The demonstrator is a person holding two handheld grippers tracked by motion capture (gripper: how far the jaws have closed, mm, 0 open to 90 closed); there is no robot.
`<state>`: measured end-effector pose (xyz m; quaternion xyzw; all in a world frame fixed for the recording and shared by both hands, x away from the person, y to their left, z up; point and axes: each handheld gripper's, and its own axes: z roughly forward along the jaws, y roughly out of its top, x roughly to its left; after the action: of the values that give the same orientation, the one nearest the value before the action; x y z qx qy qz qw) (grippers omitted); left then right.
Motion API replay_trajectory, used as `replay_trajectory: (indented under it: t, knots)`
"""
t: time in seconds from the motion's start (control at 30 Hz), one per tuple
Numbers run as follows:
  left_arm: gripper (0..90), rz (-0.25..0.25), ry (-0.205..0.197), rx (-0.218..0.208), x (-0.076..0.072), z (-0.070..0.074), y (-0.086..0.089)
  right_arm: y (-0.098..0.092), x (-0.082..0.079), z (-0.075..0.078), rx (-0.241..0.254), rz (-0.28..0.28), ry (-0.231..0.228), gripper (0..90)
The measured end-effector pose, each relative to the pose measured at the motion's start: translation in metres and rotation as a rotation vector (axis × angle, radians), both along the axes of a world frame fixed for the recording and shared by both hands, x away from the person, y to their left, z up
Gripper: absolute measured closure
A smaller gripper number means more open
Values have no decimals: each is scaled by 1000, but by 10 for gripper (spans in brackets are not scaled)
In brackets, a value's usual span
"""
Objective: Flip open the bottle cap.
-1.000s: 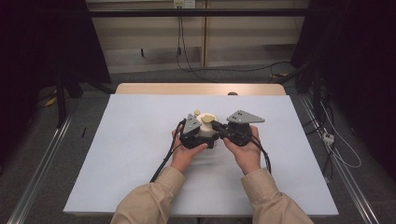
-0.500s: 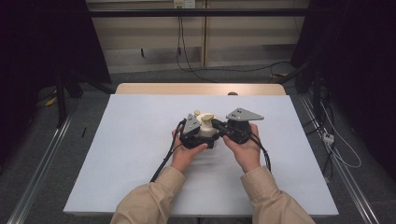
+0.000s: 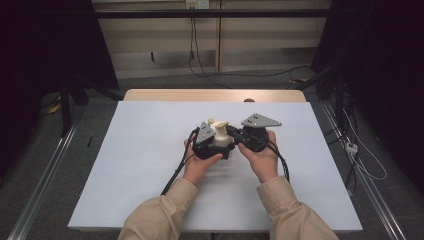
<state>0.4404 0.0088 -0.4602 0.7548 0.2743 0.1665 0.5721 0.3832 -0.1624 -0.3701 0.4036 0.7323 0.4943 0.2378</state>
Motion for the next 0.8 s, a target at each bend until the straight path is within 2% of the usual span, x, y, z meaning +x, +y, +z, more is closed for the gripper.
replay_trajectory:
  t: [0.8]
  knots:
    - [52,1,1,2,0,0,0,6,7,0,0,8,4,900]
